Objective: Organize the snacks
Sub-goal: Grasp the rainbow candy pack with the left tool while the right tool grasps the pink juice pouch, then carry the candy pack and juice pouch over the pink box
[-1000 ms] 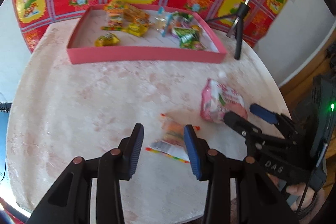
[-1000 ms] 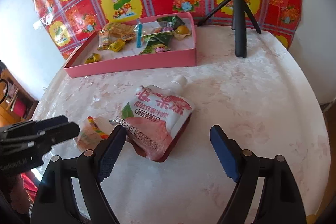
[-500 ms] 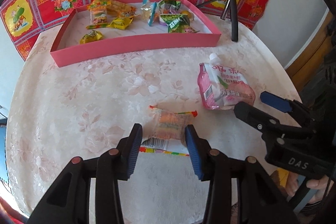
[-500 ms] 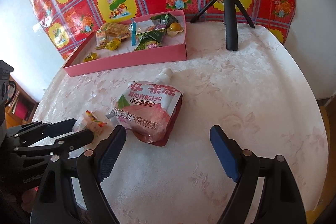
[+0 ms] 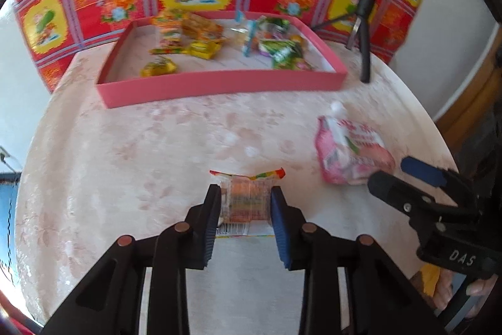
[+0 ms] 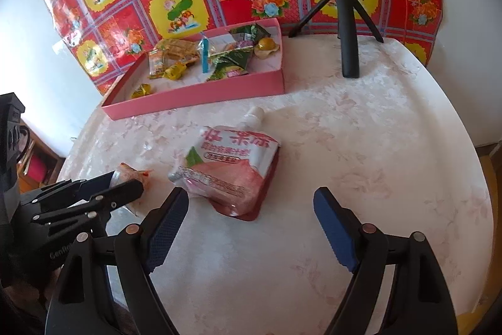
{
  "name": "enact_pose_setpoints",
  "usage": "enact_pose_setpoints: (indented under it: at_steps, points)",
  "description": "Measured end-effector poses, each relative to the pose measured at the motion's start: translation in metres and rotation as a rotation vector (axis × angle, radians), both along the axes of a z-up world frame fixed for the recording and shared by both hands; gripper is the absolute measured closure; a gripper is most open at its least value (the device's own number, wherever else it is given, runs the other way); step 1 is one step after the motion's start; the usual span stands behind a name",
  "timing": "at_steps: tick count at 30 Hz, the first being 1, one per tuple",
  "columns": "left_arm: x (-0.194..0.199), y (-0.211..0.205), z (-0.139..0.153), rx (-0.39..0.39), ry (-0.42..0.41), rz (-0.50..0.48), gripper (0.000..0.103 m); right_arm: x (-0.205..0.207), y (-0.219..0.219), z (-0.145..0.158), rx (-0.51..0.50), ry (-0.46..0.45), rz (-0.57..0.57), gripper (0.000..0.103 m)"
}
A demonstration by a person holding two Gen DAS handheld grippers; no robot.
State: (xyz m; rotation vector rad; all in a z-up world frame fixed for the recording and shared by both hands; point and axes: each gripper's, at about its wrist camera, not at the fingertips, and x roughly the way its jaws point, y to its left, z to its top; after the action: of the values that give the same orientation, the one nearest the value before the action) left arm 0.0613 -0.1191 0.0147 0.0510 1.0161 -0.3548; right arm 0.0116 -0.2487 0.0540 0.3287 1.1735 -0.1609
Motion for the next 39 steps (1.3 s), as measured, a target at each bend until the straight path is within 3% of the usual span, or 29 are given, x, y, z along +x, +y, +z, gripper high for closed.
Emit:
enact_pose_setpoints:
  at_steps: [9, 18, 24, 28, 39]
  points:
    - [0.01, 0.027, -0.002, -0.009, -0.006, 0.104, 0.07, 0.023, 0.017, -0.007, 0.015, 0.04, -0.038, 0.018]
    - [0.01, 0.033, -0.004, -0.026, -0.002, 0.107, 0.07, 0.041, 0.023, -0.023, -0.022, 0.086, -0.073, 0.017]
    - [0.01, 0.033, -0.004, -0.027, -0.001, 0.107, 0.07, 0.037, 0.015, -0.022, -0.038, 0.076, -0.091, 0.018]
    - [0.01, 0.033, -0.004, -0.029, 0.003, 0.111, 0.07, 0.029, 0.01, -0.019, -0.034, 0.047, -0.11, 0.028]
    - [0.009, 0.032, -0.004, -0.033, 0.002, 0.109, 0.07, 0.018, 0.007, -0.016, -0.015, 0.013, -0.069, 0.03]
